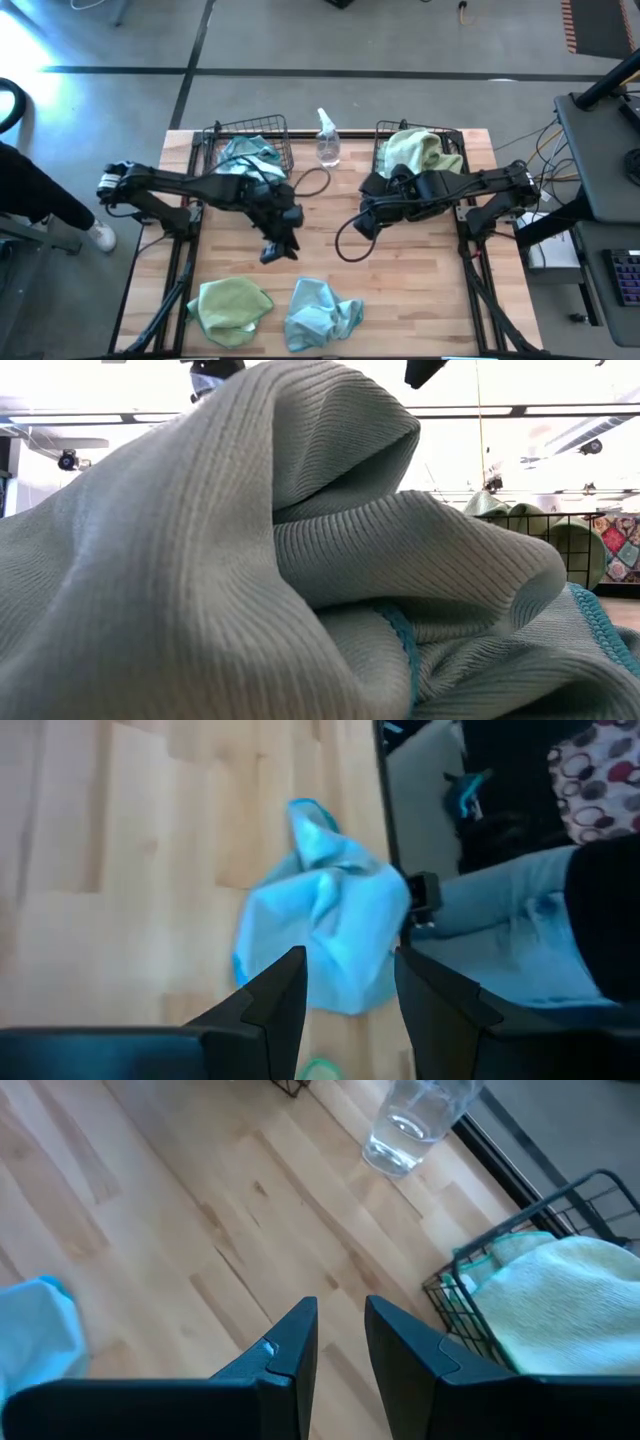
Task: Sort microfiber towel by color & place in baskets
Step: Put the blue microfiber cloth into the left wire basket
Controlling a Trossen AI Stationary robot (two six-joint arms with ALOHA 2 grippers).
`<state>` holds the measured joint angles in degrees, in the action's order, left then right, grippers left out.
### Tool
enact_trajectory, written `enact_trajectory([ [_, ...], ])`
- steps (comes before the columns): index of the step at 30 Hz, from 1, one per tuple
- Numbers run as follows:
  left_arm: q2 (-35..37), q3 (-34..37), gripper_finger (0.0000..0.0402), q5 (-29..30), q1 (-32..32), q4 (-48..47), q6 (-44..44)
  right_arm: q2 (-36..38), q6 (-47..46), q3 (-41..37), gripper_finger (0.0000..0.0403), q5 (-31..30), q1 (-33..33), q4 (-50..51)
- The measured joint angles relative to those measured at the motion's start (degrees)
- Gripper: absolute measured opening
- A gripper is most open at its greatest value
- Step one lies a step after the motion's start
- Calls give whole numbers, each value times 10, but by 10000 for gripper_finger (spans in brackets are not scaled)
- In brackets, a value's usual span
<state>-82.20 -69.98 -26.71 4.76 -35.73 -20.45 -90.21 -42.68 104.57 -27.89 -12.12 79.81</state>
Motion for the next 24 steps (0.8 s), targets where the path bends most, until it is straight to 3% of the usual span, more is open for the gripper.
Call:
enact_trajectory([
  [16, -94, -82, 137, -8, 50, 0, -27, 0, -2, 0, 82, 0, 0, 101],
  [24, -151, -133, 137, -7, 90, 3, -45, 20, 27, 0, 82, -1, 1, 102],
])
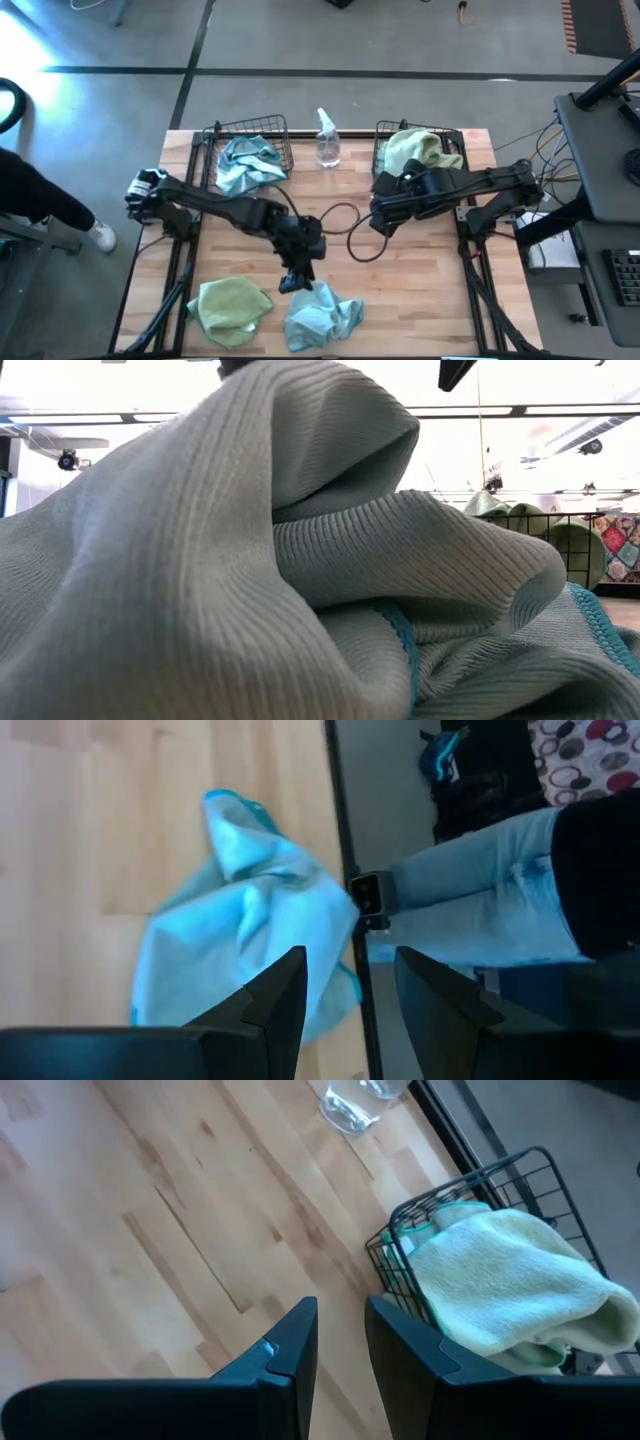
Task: Sort microfiber towel by color & place in baskets
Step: Put the blue microfiber cloth into the left wire basket
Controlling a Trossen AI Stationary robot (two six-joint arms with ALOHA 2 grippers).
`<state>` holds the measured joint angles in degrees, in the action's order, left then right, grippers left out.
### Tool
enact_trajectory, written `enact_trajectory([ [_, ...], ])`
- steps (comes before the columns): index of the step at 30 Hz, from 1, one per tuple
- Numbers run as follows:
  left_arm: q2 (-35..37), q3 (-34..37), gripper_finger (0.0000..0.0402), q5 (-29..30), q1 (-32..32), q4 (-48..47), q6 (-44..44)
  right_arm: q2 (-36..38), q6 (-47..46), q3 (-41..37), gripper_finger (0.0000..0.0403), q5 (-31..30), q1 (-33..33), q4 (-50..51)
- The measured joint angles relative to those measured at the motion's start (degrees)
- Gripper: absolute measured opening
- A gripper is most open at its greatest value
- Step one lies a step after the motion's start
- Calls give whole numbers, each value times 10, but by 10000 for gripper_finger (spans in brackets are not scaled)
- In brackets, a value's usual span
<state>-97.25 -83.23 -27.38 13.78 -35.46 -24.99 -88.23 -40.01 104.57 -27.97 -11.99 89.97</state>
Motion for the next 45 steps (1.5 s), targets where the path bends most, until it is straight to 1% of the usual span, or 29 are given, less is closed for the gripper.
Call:
enact_trajectory([
  [8, -38, -24, 137, 14, 23, -1, 1, 28, 0, 0, 82, -1, 0, -3],
  [20, -96, -6, 137, 15, 39, -1, 4, 35, -24, 0, 82, -2, 0, -5],
  [24, -112, -5, 137, 29, 50, 5, -2, 35, -39, 0, 82, -1, 0, -5],
  [28, -129, -5, 137, 32, 61, 33, -11, 35, -40, 1, 82, 1, 0, -5],
  [37, -156, -5, 137, 75, 89, 89, -11, 35, -67, 1, 82, 28, -1, -4],
  [40, -167, -5, 137, 79, 98, 107, -13, 35, -67, 1, 82, 30, -1, -4],
  [45, -183, -5, 137, 102, 108, 126, -12, 35, -67, 1, 82, 31, -1, -4],
])
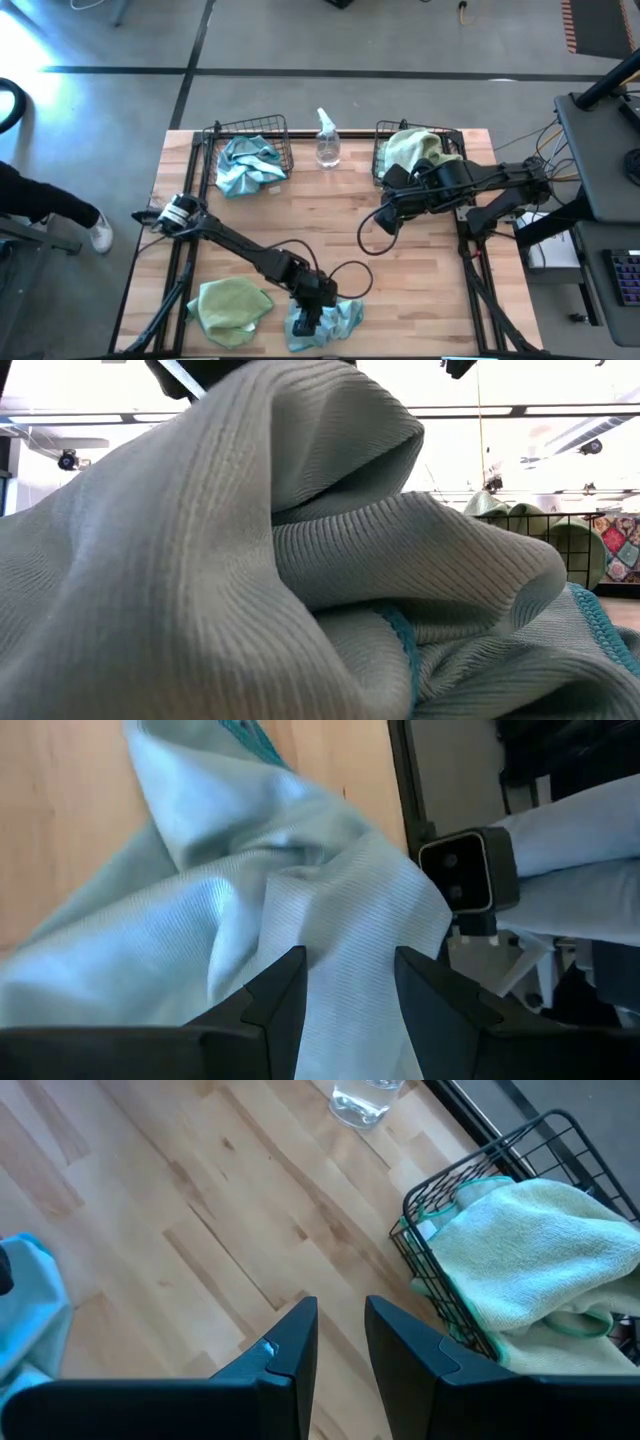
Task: Sort microfiber towel by color & place in baskets
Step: Put the blue microfiber cloth into the left wire basket
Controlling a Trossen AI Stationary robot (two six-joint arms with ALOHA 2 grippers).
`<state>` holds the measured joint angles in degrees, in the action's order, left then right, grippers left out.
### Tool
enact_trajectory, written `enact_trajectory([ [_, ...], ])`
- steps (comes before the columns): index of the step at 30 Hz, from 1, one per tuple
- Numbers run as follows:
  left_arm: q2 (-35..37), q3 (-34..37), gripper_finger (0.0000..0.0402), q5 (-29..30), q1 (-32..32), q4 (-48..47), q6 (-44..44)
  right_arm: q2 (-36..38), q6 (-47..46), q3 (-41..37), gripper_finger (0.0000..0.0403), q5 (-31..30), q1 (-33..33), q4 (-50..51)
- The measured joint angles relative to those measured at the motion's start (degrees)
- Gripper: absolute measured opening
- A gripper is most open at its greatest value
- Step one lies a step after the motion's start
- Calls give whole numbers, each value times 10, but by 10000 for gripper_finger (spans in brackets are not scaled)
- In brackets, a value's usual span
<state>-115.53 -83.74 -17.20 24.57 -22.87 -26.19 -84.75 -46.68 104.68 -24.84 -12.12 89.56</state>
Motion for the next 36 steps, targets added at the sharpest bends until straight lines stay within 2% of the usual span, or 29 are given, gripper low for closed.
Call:
enact_trajectory([
  [5, -19, 0, 137, 24, 5, 3, 1, 0, 0, 0, 82, 3, 0, 0],
  [15, -77, -3, 137, 26, 9, 9, -13, 0, 1, 0, 82, 13, 0, 1],
  [25, -84, -2, 134, 37, 9, 15, -15, 0, 2, 0, 82, 13, 0, 1],
  [29, -85, -2, 111, 44, 9, 14, -16, 0, 2, 0, 82, 13, 0, 1],
  [36, -85, -1, 33, 46, 8, 13, -24, 0, 1, 0, 82, 13, 0, 1],
])
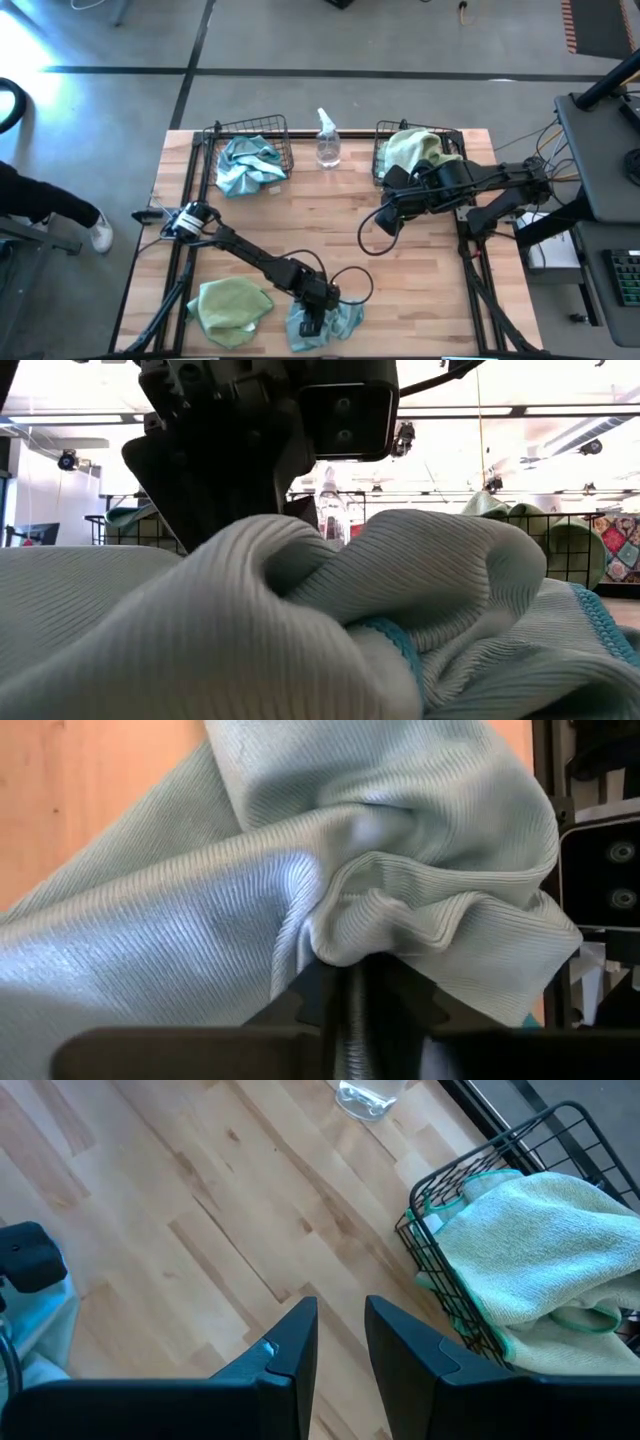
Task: Sort microfiber towel by color & place in baskets
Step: Put the blue microfiber cloth into the left wire basket
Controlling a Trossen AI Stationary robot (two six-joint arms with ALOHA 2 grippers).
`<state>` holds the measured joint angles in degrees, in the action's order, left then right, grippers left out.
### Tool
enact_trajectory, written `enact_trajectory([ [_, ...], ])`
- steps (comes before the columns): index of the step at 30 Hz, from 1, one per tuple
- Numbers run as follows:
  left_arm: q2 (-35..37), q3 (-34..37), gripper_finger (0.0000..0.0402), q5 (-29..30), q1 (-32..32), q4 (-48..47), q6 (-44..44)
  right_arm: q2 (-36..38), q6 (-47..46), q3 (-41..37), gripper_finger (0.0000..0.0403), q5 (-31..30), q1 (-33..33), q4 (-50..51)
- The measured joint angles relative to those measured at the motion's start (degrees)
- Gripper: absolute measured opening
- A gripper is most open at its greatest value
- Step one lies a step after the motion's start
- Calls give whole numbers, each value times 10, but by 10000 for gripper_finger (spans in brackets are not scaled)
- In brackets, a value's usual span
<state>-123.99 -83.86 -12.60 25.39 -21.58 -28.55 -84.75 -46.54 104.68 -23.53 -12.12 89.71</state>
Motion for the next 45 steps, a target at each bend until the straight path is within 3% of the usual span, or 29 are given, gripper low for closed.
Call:
enact_trajectory([
  [4, 10, 1, 6, 1, 0, -1, -26, 0, 0, 0, 82, 0, 0, 0],
  [11, 73, 4, 5, 11, -4, -14, -37, 0, 0, 0, 82, -4, 0, 0],
  [15, 119, 3, 2, 45, -5, -25, -37, 0, 0, 0, 82, -5, 0, 0],
  [28, 283, 2, 2, 249, -13, -95, -28, -10, -8, -1, 82, -5, 0, -4],
  [45, 439, 2, 1, 491, -94, -132, 93, -15, 7, -2, 82, -5, 0, -24],
])
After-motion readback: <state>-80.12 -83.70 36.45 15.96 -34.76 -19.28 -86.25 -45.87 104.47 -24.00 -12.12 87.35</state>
